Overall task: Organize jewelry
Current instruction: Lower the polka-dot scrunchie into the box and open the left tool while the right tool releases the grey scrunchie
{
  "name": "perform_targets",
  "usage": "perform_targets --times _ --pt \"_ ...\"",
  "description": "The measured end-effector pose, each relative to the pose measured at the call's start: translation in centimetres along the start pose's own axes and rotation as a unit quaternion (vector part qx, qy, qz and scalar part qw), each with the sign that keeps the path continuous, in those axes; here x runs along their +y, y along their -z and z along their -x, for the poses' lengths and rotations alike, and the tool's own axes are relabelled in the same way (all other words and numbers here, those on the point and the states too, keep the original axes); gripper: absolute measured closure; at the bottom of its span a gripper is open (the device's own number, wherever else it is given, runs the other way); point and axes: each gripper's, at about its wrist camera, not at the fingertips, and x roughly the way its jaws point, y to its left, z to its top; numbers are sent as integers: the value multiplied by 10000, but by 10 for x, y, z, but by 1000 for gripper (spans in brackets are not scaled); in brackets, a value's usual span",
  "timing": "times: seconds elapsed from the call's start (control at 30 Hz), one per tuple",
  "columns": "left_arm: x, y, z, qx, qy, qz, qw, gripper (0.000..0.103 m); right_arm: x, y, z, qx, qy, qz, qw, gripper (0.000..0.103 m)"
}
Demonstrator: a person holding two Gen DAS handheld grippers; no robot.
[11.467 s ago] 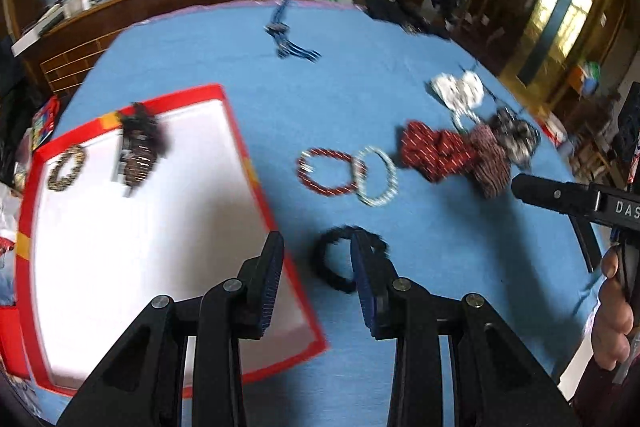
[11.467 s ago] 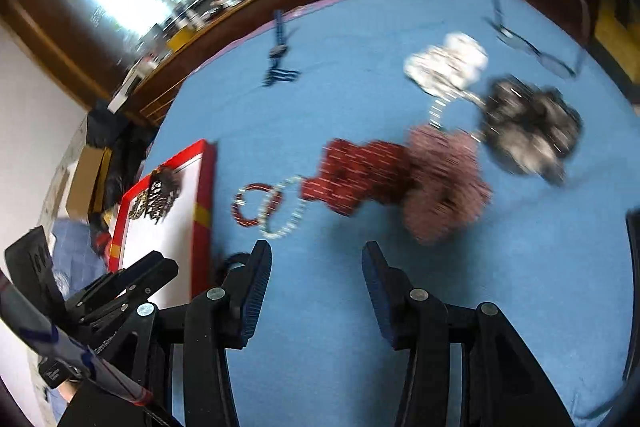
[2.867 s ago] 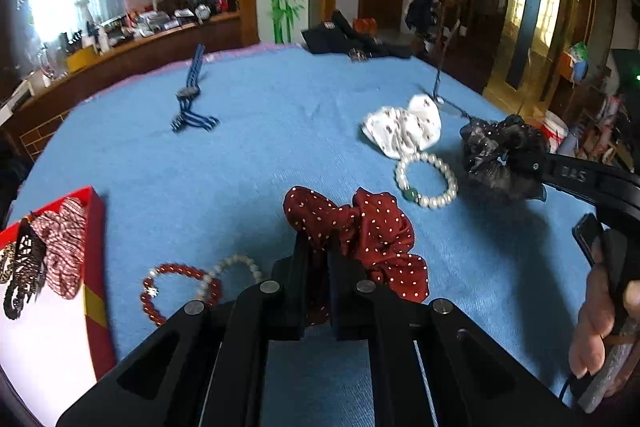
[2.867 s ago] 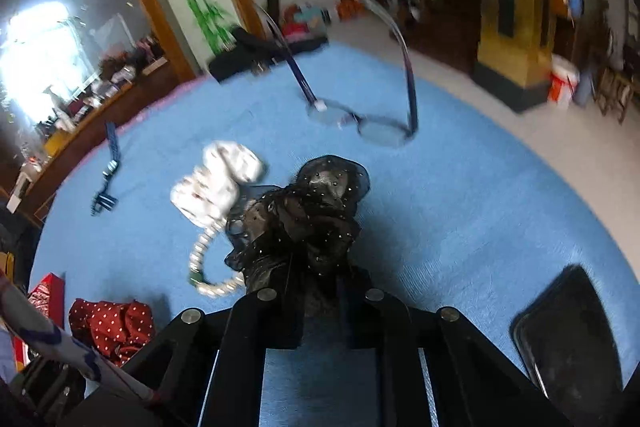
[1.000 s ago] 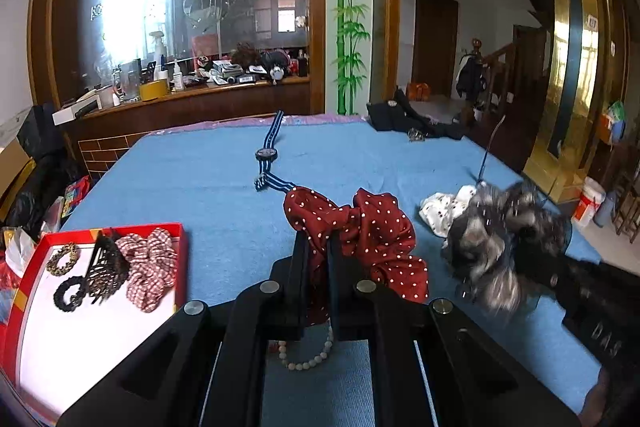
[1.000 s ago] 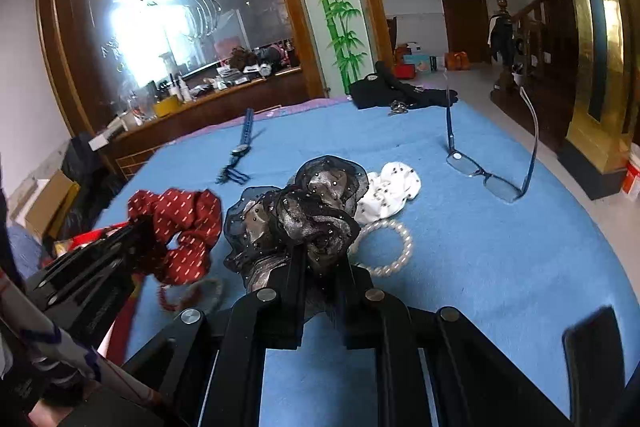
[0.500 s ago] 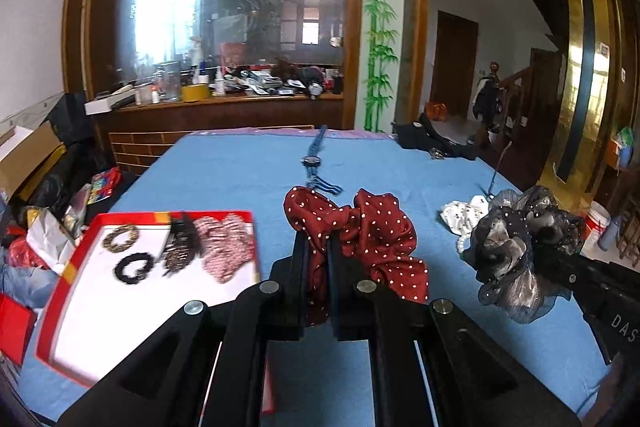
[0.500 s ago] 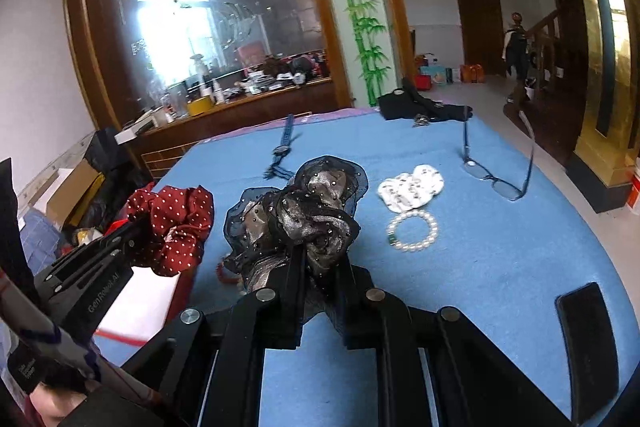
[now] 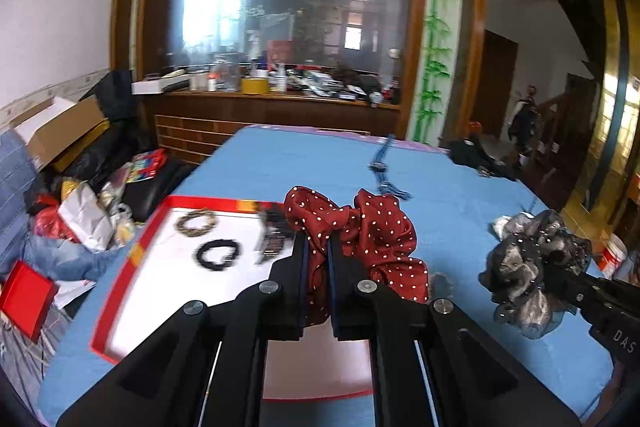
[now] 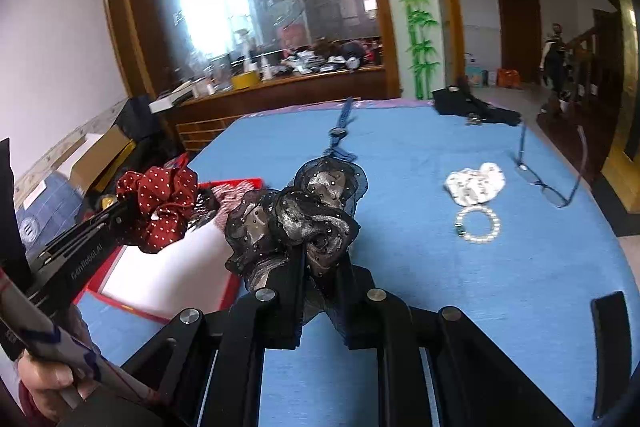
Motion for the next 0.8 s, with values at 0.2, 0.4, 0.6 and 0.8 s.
perform_targets --times 0.2,0.4,0.6,0.8 --pt "48 3 2 30 -441 244 9987 95 23 2 -16 165 -275 112 9994 87" --pt "86 6 -1 85 -780 476 9958 95 49 5 -30 352 -546 266 9975 87" --pt "116 13 -10 239 -1020 661 9923 95 79 3 -46 513 -744 497 9947 86" --pt "132 20 -26 436 -1138 688 9902 95 110 5 -75 848 -900 595 9905 85"
